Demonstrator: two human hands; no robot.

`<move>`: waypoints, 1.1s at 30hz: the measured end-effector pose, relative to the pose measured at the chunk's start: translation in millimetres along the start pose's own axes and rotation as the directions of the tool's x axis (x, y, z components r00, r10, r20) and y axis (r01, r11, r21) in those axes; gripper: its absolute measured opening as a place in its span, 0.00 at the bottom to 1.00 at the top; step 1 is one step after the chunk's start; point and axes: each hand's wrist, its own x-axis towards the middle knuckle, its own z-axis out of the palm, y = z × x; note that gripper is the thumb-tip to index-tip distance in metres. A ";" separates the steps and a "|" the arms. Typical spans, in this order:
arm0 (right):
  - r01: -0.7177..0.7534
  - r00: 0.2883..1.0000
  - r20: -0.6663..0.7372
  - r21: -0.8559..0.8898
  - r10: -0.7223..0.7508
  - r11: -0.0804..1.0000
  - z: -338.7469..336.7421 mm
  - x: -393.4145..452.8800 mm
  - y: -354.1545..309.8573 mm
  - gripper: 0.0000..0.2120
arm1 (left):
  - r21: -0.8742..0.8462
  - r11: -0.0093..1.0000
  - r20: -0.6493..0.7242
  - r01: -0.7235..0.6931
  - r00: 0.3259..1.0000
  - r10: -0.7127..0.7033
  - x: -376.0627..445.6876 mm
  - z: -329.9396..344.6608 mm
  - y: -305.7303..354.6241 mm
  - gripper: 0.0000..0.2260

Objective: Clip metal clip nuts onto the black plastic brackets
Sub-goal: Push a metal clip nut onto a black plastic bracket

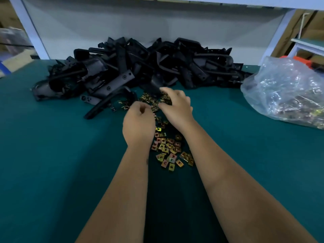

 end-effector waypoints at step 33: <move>0.233 0.914 -0.398 0.351 -0.081 0.907 -28.3 -62.3 -4.2 0.13 | -0.744 0.589 0.381 0.316 0.925 -0.016 -13.5 -3.7 20.3 0.04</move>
